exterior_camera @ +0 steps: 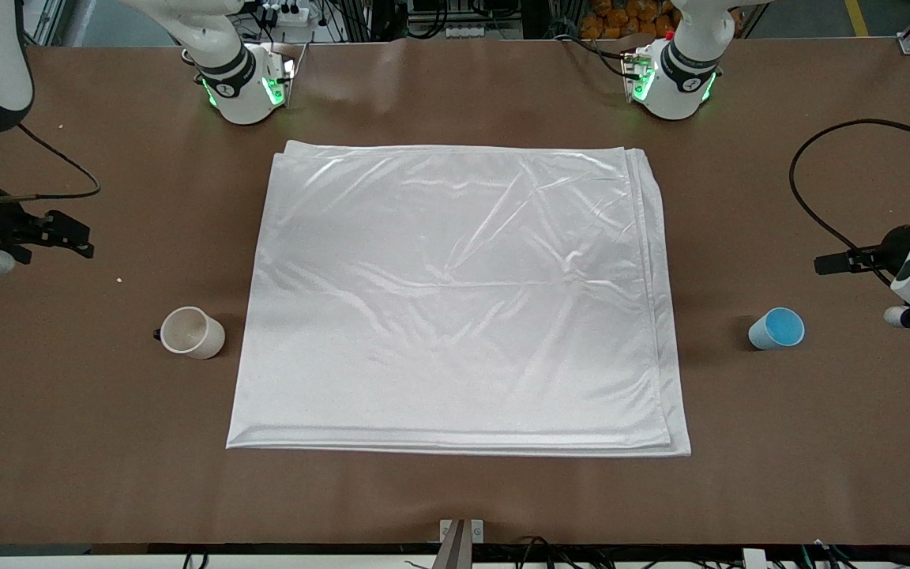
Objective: Place blue cup into white mug on cloth
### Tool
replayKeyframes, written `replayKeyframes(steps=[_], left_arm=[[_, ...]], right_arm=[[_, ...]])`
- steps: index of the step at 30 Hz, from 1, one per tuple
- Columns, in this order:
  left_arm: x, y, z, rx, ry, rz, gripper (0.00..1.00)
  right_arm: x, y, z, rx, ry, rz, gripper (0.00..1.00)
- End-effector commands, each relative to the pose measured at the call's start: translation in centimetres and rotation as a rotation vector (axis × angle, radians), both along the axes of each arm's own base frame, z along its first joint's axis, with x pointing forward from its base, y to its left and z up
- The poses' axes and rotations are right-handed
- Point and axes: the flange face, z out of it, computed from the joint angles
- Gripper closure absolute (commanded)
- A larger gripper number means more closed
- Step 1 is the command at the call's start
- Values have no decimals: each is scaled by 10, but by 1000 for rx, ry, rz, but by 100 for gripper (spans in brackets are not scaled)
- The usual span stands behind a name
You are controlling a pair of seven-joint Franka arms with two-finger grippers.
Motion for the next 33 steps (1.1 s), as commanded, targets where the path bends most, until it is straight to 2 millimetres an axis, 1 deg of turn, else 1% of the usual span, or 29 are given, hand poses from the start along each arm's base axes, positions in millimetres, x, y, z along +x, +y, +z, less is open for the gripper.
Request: replayKeyframes(steps=[1, 3, 10, 13, 16, 20, 24, 31, 33], left_arm=[[2, 23, -22, 17, -10, -42, 0], [3, 29, -36, 14, -14, -43, 0], [14, 33, -88, 8, -10, -48, 0], [18, 35, -109, 22, -9, -61, 0], [19, 39, -127, 69, 4, -98, 0], [22, 43, -151, 81, 13, -112, 0], [23, 48, -168, 92, 24, -122, 0], [26, 50, -190, 89, 28, -136, 0], [26, 50, -197, 87, 28, -138, 0]], right_arm=[[0, 0, -25, -2, -1, 156, 0], [4, -1, -33, -4, 3, 209, 0], [8, -5, -53, -11, 0, 398, 0], [10, -11, -66, -9, 14, 469, 0], [10, -13, -79, -8, 22, 538, 0], [10, -17, -98, -13, 17, 621, 0], [13, -17, -120, -7, 34, 699, 0], [19, -16, -145, -12, 32, 890, 0], [21, -17, -155, -10, 38, 940, 0]])
